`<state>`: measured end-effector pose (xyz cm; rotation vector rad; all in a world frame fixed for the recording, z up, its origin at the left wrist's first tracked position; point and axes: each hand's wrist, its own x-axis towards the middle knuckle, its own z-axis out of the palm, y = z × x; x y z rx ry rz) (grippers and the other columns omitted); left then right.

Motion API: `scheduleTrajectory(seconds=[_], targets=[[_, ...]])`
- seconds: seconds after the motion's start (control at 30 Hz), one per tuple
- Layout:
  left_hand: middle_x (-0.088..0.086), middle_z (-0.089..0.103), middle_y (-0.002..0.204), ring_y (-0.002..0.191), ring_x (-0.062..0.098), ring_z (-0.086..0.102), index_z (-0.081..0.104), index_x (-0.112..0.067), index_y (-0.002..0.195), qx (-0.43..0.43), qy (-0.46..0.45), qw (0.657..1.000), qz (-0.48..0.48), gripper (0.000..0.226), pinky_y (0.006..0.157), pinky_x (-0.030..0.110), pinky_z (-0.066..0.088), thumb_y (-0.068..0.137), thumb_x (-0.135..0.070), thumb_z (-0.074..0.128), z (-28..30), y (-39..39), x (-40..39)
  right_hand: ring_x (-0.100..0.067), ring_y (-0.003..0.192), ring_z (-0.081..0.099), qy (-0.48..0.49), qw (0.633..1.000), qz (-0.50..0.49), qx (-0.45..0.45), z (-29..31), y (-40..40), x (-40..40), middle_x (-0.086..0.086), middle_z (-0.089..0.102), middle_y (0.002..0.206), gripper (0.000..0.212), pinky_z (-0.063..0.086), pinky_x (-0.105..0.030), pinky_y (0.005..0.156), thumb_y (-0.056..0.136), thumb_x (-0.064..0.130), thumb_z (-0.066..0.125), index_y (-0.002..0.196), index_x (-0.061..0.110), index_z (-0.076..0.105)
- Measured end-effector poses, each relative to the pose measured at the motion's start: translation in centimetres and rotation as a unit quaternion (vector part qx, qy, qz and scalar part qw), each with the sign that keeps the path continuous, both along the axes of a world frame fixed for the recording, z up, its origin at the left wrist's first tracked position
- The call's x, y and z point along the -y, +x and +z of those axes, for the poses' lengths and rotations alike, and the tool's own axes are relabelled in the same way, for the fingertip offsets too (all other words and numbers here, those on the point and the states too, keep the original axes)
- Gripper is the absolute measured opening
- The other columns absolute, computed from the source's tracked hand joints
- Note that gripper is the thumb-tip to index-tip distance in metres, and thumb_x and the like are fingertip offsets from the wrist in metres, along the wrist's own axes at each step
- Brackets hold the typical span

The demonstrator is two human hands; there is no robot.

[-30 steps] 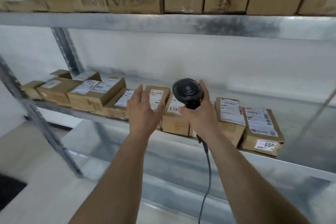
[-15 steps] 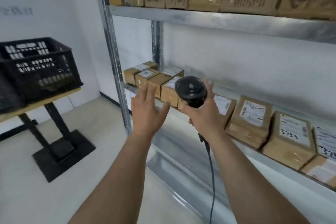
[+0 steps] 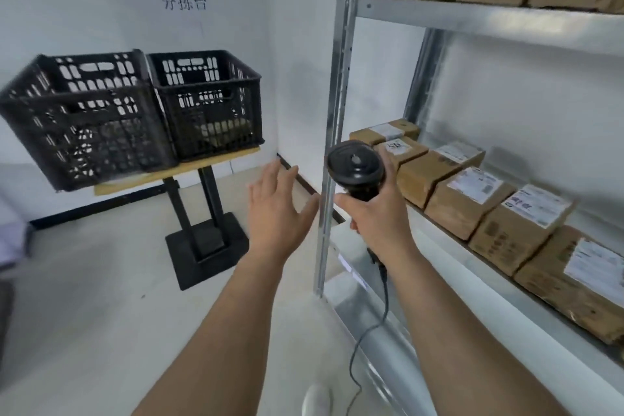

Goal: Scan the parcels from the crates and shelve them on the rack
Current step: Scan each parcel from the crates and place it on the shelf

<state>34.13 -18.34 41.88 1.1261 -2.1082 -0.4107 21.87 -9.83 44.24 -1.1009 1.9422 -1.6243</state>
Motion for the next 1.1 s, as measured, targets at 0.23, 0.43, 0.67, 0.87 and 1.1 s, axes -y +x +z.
scheduleTrajectory(seconds=[0.23,0.43,0.67,0.87,1.1], targets=[[0.003,0.013,0.162,0.149,0.02,0.006,0.041,-0.019,0.144,0.029,-0.014,0.996,0.084,0.059,0.119,0.043,0.004,0.094,-0.046,0.054,-0.1,2.3,10.9,-0.018,0.095,0.06,-0.016,0.997,0.077,0.014,-0.2,1.2,12.5,0.015,0.054,0.137,0.101,0.055,-0.056,0.088,0.072,0.025,0.073,0.146,0.057,0.013],[0.002,0.015,0.161,0.149,0.019,0.006,0.042,-0.019,0.144,0.044,-0.021,0.992,0.118,0.059,0.12,0.045,0.002,0.093,-0.044,0.056,2.3,1.3,22.1,-0.017,0.094,0.056,-0.027,0.991,0.13,0.014,1.7,-0.5,24.7,0.011,0.051,0.142,0.101,0.055,-0.051,0.091,0.078,0.023,0.075,0.152,0.049,0.011],[0.001,0.012,0.162,0.149,0.018,0.002,0.035,-0.022,0.148,0.062,-0.041,0.988,0.134,0.061,0.12,0.044,-0.002,0.094,-0.047,0.051,4.7,0.1,33.0,-0.02,0.089,0.056,-0.031,0.987,0.154,-0.024,3.8,-2.2,36.7,0.008,0.053,0.142,0.103,0.054,-0.054,0.092,0.078,0.021,0.077,0.153,0.045,0.012],[0.002,0.012,0.162,0.149,0.018,0.003,0.034,-0.023,0.148,0.091,-0.056,0.985,0.132,0.06,0.119,0.044,-0.003,0.095,-0.048,0.048,5.6,0.9,40.9,-0.028,0.102,0.066,-0.028,0.988,0.148,-0.035,4.2,-1.8,44.5,0.008,0.05,0.144,0.103,0.056,-0.054,0.09,0.08,0.018,0.077,0.155,0.042,0.01],[0.001,0.012,0.162,0.15,0.018,0.002,0.03,-0.024,0.15,0.12,-0.076,0.986,0.084,0.059,0.119,0.042,-0.004,0.097,-0.048,0.045,7.0,1.4,49.7,-0.021,0.098,0.065,-0.037,0.991,0.117,-0.043,5.1,-1.6,52.0,0.007,0.048,0.146,0.103,0.058,-0.048,0.087,0.08,0.017,0.077,0.155,0.041,0.011]])
